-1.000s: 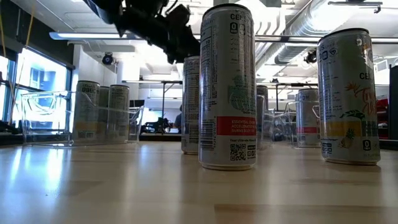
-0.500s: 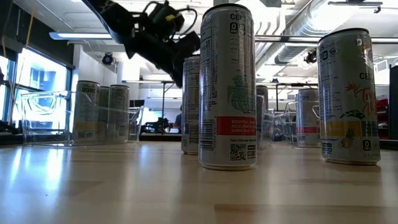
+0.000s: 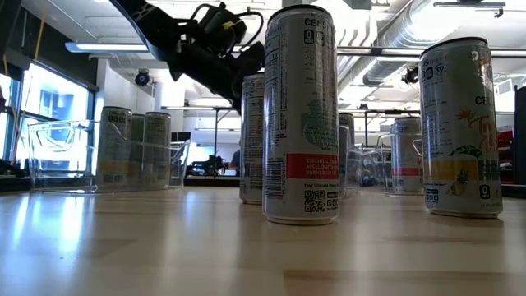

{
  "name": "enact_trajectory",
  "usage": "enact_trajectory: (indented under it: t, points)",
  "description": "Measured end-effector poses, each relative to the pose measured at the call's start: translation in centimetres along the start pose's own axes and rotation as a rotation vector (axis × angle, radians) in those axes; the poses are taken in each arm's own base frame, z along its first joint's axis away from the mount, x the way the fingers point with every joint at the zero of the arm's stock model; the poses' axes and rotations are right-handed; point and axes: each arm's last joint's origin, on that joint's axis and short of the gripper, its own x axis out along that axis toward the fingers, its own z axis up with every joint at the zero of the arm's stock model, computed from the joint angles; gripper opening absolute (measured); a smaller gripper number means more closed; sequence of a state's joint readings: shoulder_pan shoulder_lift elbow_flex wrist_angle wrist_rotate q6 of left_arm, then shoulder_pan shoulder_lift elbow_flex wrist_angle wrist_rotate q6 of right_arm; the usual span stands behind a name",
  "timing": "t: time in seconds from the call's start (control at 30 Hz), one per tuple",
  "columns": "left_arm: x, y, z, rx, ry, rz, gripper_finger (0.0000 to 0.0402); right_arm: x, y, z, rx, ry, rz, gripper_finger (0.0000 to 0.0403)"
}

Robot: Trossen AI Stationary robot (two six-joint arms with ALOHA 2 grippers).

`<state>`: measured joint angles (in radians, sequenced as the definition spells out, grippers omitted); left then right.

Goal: Sort soda cans
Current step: Put the white-blue soda can into the top center transparent bin, then put the white-pink soda can into the top right transparent bin

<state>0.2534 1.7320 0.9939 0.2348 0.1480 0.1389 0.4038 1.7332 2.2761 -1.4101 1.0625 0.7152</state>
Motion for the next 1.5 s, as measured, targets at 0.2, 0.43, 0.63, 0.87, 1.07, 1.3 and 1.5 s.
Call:
enact_trajectory:
  t: [0.2,0.43,0.63,0.87,1.07,1.3,1.5]
  points:
    - [-0.4,0.0,0.3,-0.013,-0.005,0.001,0.0318,0.0,0.0,0.0,0.0,0.008,0.009,0.0378]
    - [-2.2,0.5,1.9,0.001,-0.076,0.024,0.0319,0.0,0.1,0.0,0.002,0.007,0.01,0.0378]
    - [-4.4,0.9,3.5,0.002,-0.133,0.048,0.0319,0.0,0.1,0.0,0.002,0.007,0.01,0.0378]
    - [-7.1,-0.1,5.0,-0.102,-0.16,0.023,0.0319,0.0,0.1,0.0,0.002,0.006,0.01,0.0378]
    - [-9.8,-2.9,6.0,-0.109,-0.14,-0.08,0.0319,0.0,0.1,0.0,0.0,0.013,0.014,0.0378]
    - [-10.7,-6.8,5.0,-0.109,0.016,-0.21,0.0319,0.1,0.0,0.0,0.013,0.018,0.012,0.0378]
    - [-10.8,-8.3,5.1,-0.215,0.023,-0.252,0.0319,0.2,0.0,-0.1,0.041,0.042,0.034,0.0378]
